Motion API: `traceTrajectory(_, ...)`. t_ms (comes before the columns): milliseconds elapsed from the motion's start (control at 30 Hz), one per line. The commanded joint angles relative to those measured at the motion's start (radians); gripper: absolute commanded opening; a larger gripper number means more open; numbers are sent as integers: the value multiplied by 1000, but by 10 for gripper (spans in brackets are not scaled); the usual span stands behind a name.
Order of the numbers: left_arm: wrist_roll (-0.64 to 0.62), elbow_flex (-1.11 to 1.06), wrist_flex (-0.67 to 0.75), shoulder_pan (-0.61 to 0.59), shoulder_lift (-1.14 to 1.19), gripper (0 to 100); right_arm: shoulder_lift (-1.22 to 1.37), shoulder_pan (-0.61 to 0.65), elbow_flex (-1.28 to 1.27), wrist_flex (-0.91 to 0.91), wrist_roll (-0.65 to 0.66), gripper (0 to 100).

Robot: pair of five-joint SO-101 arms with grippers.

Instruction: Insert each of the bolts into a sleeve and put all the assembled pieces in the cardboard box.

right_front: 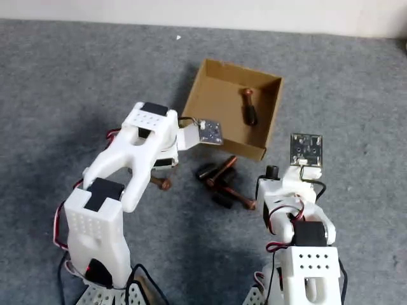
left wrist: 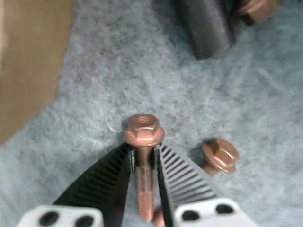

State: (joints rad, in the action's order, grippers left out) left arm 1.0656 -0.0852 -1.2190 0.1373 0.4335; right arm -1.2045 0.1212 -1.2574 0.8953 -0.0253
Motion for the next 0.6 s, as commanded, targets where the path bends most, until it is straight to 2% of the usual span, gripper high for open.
traceTrajectory(0, -69, 10, -60, -7, -122, 5, -19, -12, 4, -28, 0, 5)
traceTrajectory(100, -132, 10, -98, -12, -202, 5, -19, 8, 2, -28, -2, 5)
traceTrajectory(267, -311, 8, -138, -13, -346, 5, -19, 84, 1, -24, -9, 5)
traceTrajectory(433, -427, -111, -137, -4, -541, 5, -19, 162, -50, -24, -12, 5)
traceTrajectory(500, -474, -183, -135, 13, -639, 5, -19, 203, -51, -28, -75, 5)
traceTrajectory(567, -548, -255, -135, 22, -742, 5, -19, 229, -48, -28, -206, 5)
